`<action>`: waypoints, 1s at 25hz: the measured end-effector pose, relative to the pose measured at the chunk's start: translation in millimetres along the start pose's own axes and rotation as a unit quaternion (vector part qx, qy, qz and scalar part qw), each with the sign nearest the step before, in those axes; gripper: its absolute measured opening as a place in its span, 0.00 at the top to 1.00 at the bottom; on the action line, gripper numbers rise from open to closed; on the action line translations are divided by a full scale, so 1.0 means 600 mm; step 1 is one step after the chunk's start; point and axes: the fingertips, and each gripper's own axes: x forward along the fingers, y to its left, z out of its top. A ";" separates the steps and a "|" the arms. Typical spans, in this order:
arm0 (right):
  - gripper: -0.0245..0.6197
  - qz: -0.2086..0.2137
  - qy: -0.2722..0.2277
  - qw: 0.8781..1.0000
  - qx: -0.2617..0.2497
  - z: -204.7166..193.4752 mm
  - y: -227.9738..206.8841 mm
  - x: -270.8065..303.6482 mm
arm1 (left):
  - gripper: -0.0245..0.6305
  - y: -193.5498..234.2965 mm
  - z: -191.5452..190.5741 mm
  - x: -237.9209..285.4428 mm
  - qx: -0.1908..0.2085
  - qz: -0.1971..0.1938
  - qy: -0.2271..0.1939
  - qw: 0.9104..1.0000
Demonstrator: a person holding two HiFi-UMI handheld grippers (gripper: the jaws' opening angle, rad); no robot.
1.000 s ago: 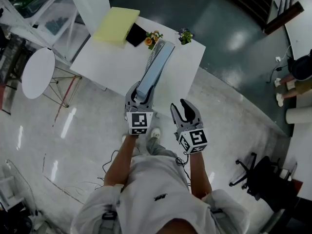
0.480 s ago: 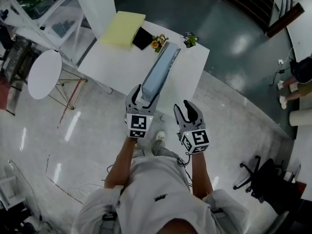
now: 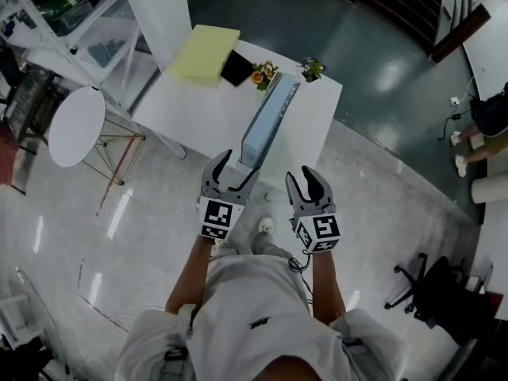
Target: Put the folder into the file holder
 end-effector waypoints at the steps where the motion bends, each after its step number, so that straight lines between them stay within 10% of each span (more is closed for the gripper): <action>1: 0.71 -0.004 0.000 1.000 -0.001 -0.001 0.004 -0.002 | 0.47 -0.001 -0.001 -0.007 0.001 -0.005 0.001 1.000; 25: 0.71 -0.096 0.012 0.995 -0.023 0.006 0.107 -0.044 | 0.48 0.030 -0.006 -0.107 -0.013 -0.073 -0.015 0.997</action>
